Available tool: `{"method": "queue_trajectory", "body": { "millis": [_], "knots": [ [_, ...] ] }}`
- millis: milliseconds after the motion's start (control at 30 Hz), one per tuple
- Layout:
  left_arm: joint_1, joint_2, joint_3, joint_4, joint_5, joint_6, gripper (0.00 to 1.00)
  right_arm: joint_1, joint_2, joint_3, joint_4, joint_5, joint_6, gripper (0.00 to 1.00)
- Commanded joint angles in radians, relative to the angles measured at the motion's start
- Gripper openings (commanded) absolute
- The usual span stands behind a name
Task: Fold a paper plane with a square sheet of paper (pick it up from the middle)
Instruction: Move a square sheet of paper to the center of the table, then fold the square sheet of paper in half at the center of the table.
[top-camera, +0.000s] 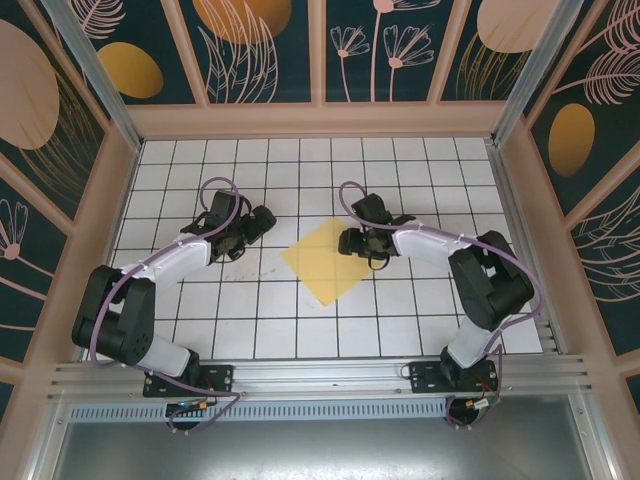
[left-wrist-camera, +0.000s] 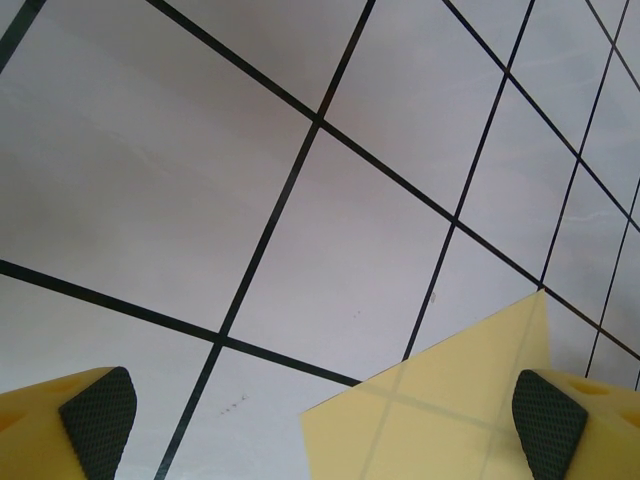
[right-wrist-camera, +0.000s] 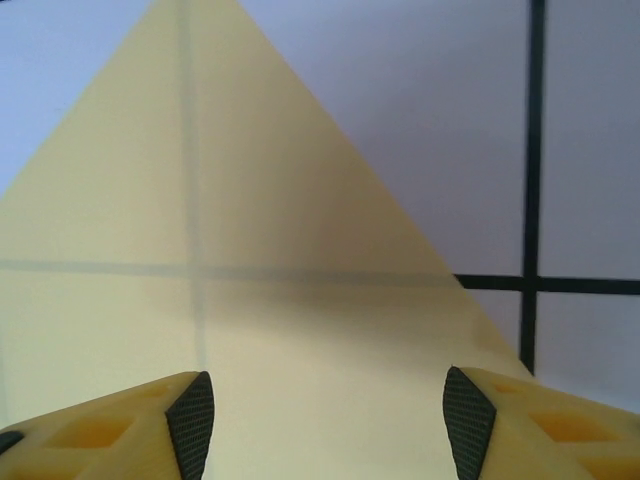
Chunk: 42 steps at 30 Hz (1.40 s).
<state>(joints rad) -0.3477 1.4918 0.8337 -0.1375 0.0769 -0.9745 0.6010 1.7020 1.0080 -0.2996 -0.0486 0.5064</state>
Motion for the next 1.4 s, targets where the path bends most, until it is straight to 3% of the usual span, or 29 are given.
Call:
{"method": "queue_trajectory", "body": {
  "millis": [0, 67, 200, 433, 733, 1367],
  "knots": [
    [0.001, -0.029, -0.018, 0.002, -0.010, -0.007, 0.98, 0.044, 0.014, 0.121, -0.116, 0.007, -0.138, 0.69],
    [0.000, -0.040, -0.026, 0.000, -0.019, -0.010, 0.98, 0.056, 0.056, 0.162, -0.145, 0.009, -0.188, 0.76],
    [0.001, -0.066, -0.040, -0.022, -0.053, -0.010, 0.99, 0.087, 0.111, 0.224, -0.185, 0.019, -0.267, 0.99],
    [0.001, -0.083, -0.053, -0.028, -0.059, -0.021, 0.98, 0.139, 0.208, 0.304, -0.253, 0.019, -0.368, 0.99],
    [0.001, -0.074, -0.057, -0.020, -0.041, -0.029, 0.99, 0.151, 0.311, 0.386, -0.301, 0.055, -0.370, 0.96],
    [0.000, -0.065, -0.068, -0.020, -0.028, -0.026, 0.99, 0.149, 0.386, 0.344, -0.321, 0.130, -0.346, 0.84]
  ]
}}
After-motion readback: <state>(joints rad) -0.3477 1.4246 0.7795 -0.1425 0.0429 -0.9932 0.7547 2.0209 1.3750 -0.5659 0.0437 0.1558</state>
